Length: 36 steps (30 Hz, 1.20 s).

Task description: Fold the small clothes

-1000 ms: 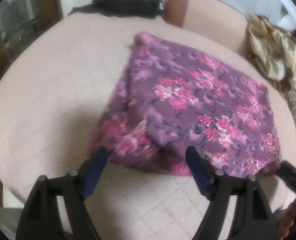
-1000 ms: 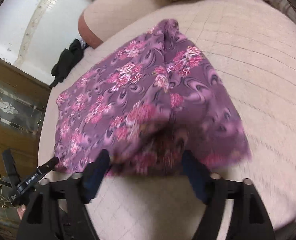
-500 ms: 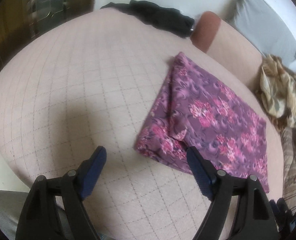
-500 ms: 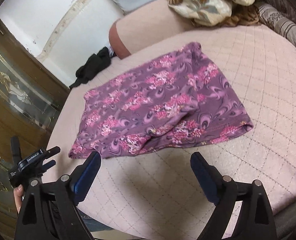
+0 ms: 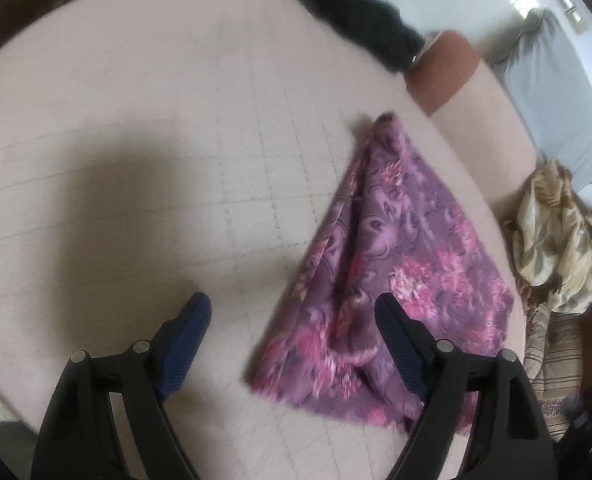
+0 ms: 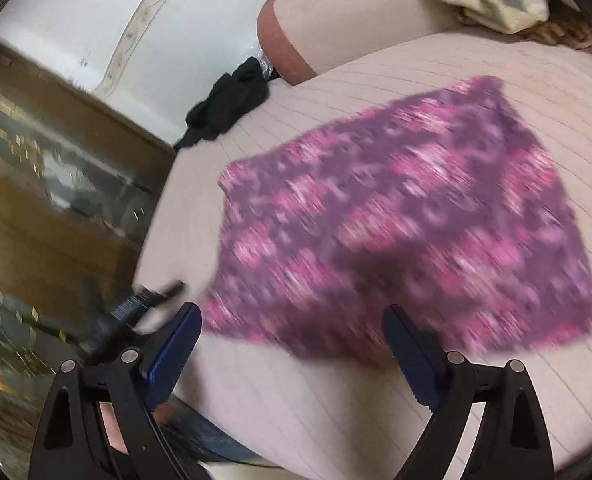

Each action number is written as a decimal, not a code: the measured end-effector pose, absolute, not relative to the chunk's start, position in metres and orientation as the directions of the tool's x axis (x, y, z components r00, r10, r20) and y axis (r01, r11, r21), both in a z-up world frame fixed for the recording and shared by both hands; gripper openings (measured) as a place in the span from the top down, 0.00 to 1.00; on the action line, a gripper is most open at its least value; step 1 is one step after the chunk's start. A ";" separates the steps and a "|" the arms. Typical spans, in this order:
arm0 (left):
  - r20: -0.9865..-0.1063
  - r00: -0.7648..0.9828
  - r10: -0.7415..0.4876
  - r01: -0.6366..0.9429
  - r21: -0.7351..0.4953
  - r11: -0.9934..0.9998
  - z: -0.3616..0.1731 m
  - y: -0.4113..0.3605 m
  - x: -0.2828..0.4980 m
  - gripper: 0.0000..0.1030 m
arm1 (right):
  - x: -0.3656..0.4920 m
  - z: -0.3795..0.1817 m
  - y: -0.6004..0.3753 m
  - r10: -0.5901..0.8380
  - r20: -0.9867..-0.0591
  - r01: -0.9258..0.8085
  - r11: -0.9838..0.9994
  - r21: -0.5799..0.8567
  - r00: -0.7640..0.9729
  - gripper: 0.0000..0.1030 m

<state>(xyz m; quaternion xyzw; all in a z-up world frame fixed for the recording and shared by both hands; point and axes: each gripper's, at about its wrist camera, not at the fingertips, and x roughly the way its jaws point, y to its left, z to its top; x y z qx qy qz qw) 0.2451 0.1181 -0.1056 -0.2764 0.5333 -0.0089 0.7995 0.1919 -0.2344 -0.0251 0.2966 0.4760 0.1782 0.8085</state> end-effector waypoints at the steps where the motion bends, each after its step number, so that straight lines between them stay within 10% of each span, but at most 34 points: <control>1: -0.847 0.430 -0.314 -0.260 -0.449 0.855 -0.109 0.112 0.246 0.19 | 0.207 -0.023 -0.227 0.583 -0.666 -0.007 0.755 0.655 0.465 0.09; 8: -0.799 0.397 -0.452 -0.160 -0.545 0.823 -0.119 0.091 0.247 0.28 | 0.292 -0.020 -0.149 0.588 -0.751 -0.075 0.799 0.596 0.299 0.18; 12: -0.772 0.394 -0.498 -0.194 -0.600 0.776 -0.127 0.099 0.247 0.94 | 0.323 -0.030 -0.108 0.588 -0.785 -0.085 0.808 0.584 0.198 0.21; 30: -0.582 0.494 -0.646 -0.173 -0.794 0.583 -0.105 0.109 0.231 0.94 | 0.389 -0.087 0.005 0.333 -0.939 -0.172 0.924 0.343 -0.082 0.22; 36: -0.603 0.489 -0.630 -0.163 -0.773 0.613 -0.101 0.104 0.236 0.95 | 0.384 -0.104 0.024 0.150 -0.985 -0.290 0.942 0.170 -0.090 0.62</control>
